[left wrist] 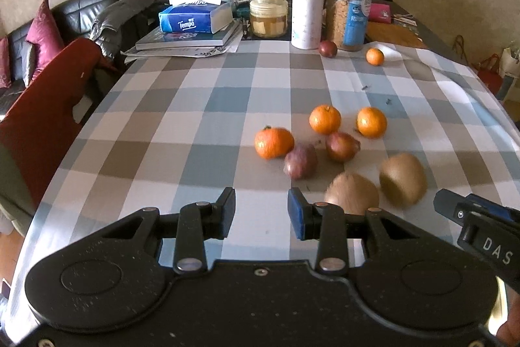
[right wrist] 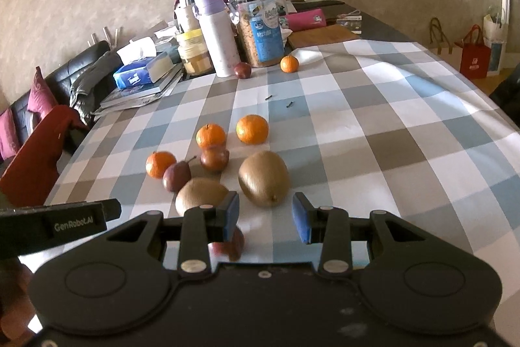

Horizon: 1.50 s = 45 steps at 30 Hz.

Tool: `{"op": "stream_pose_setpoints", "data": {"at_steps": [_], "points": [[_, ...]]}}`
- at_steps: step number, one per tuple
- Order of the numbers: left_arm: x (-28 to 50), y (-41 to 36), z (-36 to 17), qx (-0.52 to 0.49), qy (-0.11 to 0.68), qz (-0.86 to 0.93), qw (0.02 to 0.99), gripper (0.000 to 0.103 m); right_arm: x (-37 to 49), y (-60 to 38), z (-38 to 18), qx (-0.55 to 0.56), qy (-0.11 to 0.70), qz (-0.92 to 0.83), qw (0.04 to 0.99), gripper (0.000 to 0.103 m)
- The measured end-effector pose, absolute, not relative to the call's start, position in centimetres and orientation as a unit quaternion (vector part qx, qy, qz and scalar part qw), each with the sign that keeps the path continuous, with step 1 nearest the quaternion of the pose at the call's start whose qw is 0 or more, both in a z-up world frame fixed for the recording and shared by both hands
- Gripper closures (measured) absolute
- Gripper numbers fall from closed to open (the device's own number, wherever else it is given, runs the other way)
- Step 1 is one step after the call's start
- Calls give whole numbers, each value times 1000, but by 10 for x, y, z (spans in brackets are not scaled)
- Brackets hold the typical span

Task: Organize fruits
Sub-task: 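Move both open tools past the tray toward the mandarins, then close the left tool around a mandarin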

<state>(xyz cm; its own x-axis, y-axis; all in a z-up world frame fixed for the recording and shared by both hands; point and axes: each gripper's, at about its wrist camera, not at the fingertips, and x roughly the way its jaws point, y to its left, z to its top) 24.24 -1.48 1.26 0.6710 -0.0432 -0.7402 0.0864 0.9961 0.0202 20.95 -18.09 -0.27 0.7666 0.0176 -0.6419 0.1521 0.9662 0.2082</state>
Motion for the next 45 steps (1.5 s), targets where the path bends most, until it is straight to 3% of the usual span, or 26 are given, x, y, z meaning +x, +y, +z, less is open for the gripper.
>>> {"op": "stream_pose_setpoints", "data": {"at_steps": [14,16,21,45], "points": [[313,-20,2,-9,418,-7,908,56,301,-188,10,160,336,-96,923,63],[320,-20,-2,-17,419,-8,908,47,311,-187,7,164,337,-104,921,63],[331,-22,-10,-26,412,-7,911,45,330,-189,-9,180,349,-121,912,63],[339,-3,-30,-66,396,-25,915,39,336,-189,-28,173,351,-122,912,63]]}}
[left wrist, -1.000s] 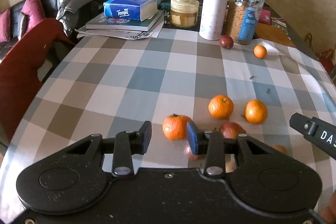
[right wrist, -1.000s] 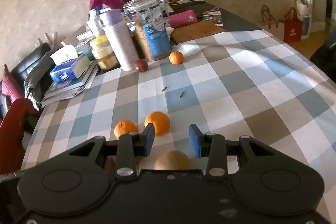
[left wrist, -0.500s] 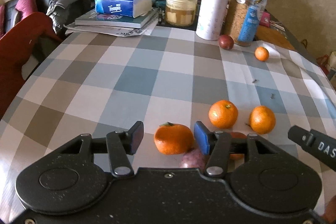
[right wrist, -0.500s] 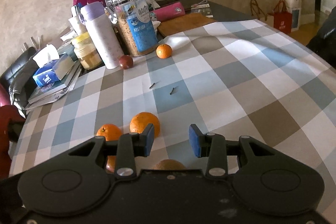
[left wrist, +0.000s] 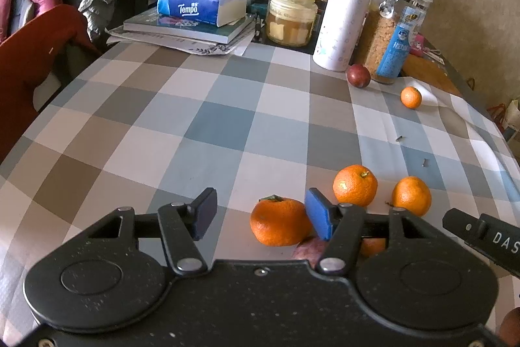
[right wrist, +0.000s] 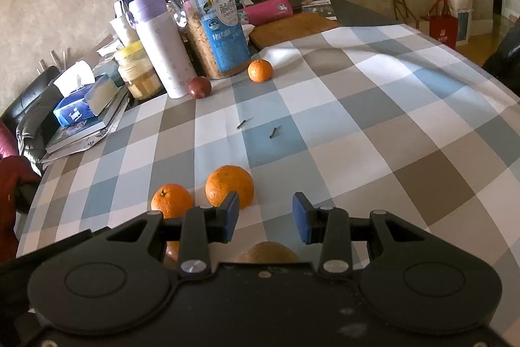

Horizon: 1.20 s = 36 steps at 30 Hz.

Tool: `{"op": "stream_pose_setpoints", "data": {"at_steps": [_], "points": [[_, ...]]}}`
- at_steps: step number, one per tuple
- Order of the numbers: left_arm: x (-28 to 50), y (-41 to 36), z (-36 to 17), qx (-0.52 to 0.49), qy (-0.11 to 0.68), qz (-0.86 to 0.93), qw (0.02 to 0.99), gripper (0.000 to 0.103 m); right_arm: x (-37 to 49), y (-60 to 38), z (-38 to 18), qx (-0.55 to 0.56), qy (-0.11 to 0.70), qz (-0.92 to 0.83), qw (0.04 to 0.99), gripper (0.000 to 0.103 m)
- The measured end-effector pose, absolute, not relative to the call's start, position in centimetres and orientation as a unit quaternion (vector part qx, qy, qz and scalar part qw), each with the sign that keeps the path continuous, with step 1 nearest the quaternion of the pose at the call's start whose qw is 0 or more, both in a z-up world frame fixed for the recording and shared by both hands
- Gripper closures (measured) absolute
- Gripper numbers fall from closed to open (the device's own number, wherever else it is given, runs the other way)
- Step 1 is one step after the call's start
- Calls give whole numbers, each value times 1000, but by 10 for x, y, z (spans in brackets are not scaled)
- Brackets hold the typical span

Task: Organize fruits
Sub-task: 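Close the left tool around a mandarin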

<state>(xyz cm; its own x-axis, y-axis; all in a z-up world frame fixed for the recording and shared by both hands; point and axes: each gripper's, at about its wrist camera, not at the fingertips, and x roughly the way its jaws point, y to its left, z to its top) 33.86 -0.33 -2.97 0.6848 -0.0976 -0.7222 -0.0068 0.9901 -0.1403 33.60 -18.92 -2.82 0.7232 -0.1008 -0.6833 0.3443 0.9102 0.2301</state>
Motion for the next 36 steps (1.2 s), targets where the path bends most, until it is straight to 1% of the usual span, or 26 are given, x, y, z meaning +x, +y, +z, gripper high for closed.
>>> {"op": "stream_pose_setpoints", "data": {"at_steps": [6,14,22,23,27,33,36], "points": [[336,-10,-29,-56,387,-29,920,39,337,-193,-28,181,353,-123,910,63],[338,-23,-37,-24,401,-31,915,39,341,-202,-31,198,363,-127,902,63],[342,-22,-43,-36,417,-30,908,39,343,-207,-34,203,369,-133,897,63],[343,-21,-43,-41,418,-31,907,40,343,-207,-35,202,371,-134,897,63],[344,-18,-45,-54,421,-32,905,50,345,-207,-37,201,377,-133,894,63],[341,-18,-46,-37,409,9,912,52,344,-210,-38,200,378,-134,894,63],[342,-14,-46,-45,409,15,911,52,343,-215,-38,205,376,-135,893,63]]}}
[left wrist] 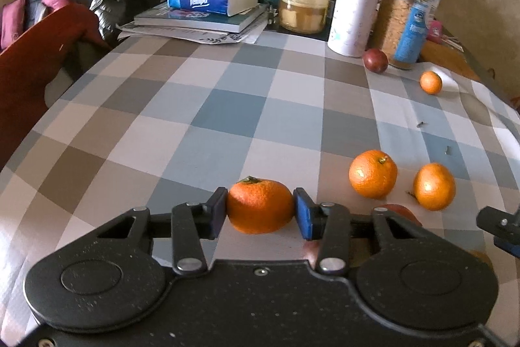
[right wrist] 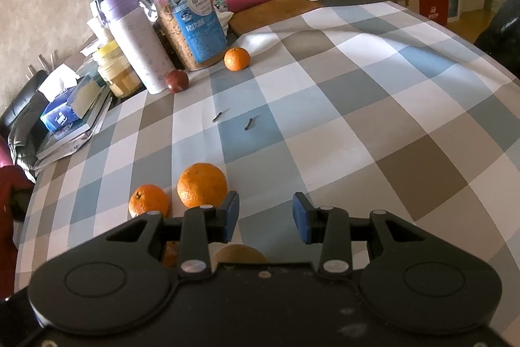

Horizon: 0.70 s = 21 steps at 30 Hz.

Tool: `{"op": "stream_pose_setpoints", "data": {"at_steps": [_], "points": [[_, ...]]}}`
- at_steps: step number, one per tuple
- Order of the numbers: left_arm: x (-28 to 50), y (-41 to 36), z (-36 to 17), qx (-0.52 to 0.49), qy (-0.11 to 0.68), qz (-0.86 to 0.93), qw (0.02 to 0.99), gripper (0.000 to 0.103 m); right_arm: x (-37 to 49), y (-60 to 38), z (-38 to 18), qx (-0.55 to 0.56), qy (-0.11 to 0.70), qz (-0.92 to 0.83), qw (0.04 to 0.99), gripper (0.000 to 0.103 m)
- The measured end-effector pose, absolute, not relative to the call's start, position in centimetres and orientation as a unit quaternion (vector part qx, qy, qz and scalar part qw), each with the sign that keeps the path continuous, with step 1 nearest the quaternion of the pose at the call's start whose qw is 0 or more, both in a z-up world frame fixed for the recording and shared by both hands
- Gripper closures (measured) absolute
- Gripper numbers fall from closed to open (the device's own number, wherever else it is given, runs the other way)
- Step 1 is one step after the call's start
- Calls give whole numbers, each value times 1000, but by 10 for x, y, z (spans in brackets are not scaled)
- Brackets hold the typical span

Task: Organize fruits
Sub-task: 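Close the left tool around a mandarin, then grasp a mandarin with the right tool while the left tool holds its mandarin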

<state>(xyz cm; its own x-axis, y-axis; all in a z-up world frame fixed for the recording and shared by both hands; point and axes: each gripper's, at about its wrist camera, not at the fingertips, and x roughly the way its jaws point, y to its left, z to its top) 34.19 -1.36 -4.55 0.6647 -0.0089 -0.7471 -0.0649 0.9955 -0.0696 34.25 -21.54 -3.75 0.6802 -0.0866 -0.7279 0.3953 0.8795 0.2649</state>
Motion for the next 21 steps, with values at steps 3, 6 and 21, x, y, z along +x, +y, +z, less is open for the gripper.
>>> {"op": "stream_pose_setpoints", "data": {"at_steps": [3,6,21], "points": [[343,-9,-46,-54,412,17,909,51,340,-223,-36,218,371,-136,892,63],[342,-11,-47,-50,411,20,910,51,339,-231,-37,238,373,-133,887,63],[349,-15,-51,-33,429,27,902,50,350,-220,-40,244,397,-121,876,63]]}}
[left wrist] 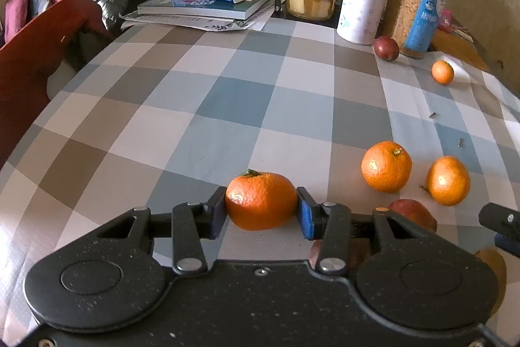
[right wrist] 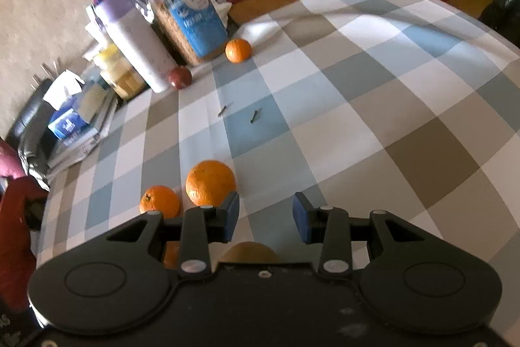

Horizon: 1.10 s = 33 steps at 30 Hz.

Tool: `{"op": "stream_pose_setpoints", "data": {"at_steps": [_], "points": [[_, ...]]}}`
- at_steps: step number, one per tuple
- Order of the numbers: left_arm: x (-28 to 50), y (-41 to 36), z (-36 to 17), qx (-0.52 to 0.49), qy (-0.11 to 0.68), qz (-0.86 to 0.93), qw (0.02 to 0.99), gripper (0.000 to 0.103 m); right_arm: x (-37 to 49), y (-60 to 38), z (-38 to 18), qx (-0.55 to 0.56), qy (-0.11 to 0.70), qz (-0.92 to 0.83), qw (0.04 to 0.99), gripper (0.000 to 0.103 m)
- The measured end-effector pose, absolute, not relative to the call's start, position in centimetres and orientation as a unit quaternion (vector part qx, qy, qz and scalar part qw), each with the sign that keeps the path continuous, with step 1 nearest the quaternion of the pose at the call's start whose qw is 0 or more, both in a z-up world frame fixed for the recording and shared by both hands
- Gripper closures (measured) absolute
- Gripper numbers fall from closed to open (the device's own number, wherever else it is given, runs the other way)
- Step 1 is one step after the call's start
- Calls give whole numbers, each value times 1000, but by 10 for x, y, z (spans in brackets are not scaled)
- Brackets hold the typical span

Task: Organize fruits
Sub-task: 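Grasp a mandarin with the right tool while the left tool holds its mandarin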

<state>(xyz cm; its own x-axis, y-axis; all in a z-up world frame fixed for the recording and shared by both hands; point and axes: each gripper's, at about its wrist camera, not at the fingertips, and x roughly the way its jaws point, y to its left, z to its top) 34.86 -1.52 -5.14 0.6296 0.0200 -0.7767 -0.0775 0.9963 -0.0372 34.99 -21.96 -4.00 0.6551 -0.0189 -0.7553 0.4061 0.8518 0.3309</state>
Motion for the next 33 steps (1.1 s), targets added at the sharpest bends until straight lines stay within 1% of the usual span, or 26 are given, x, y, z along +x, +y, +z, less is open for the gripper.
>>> {"op": "stream_pose_setpoints", "data": {"at_steps": [12,17,22,27,33], "points": [[349,-14,-51,-34,429,25,902,51,387,-190,-15,179,394,-112,894,63],[349,-15,-51,-31,429,25,902,51,404,-178,-21,160,405,-109,894,63],[349,-15,-51,-31,429,25,902,50,413,-177,-33,169,418,-118,885,63],[349,-15,-51,-31,429,25,902,50,414,-172,-37,167,413,-120,887,58],[349,-15,-51,-31,429,25,902,50,419,-169,-49,154,431,-124,880,57]]}}
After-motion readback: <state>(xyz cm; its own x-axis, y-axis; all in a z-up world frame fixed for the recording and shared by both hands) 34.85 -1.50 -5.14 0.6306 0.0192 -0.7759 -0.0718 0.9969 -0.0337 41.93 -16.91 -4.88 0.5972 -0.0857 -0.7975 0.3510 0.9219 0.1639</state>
